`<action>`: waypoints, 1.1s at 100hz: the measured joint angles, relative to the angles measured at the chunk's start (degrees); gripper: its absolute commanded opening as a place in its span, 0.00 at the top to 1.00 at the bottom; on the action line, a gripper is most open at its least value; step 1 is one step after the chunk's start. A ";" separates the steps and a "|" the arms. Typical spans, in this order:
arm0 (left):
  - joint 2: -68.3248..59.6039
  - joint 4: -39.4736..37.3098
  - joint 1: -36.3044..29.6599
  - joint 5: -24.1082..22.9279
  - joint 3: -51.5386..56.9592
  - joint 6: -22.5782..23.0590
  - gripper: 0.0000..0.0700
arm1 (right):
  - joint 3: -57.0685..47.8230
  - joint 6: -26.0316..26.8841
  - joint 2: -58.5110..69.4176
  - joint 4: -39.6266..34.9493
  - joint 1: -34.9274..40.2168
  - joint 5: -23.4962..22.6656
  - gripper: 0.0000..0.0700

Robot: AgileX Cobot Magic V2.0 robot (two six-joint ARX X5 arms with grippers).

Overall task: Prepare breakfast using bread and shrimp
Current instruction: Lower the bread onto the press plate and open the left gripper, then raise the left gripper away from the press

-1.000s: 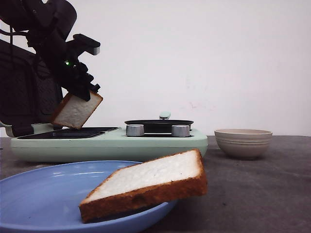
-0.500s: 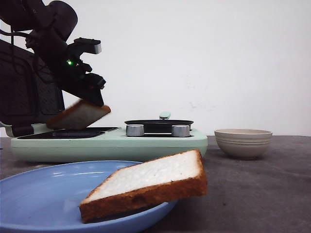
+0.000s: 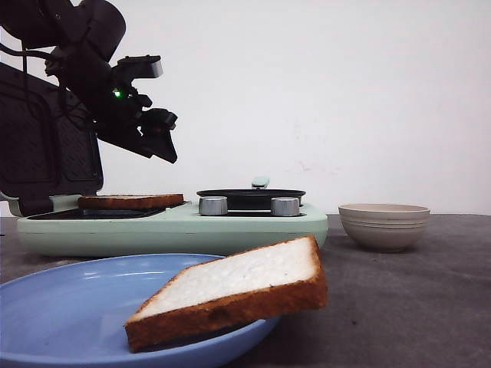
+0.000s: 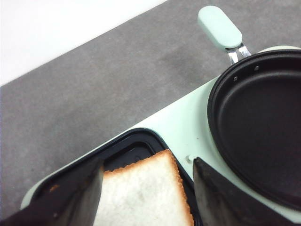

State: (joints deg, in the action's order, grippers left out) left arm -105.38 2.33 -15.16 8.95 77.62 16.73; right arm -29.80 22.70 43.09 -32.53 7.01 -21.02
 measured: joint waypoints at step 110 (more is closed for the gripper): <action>27.47 13.16 3.56 15.43 0.46 -13.27 0.59 | 0.00 -0.68 0.02 1.42 0.00 -1.55 1.00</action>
State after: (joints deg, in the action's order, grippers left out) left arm -77.91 15.49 -11.60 24.38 78.08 3.46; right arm -29.80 22.02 43.11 -31.11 7.01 -22.57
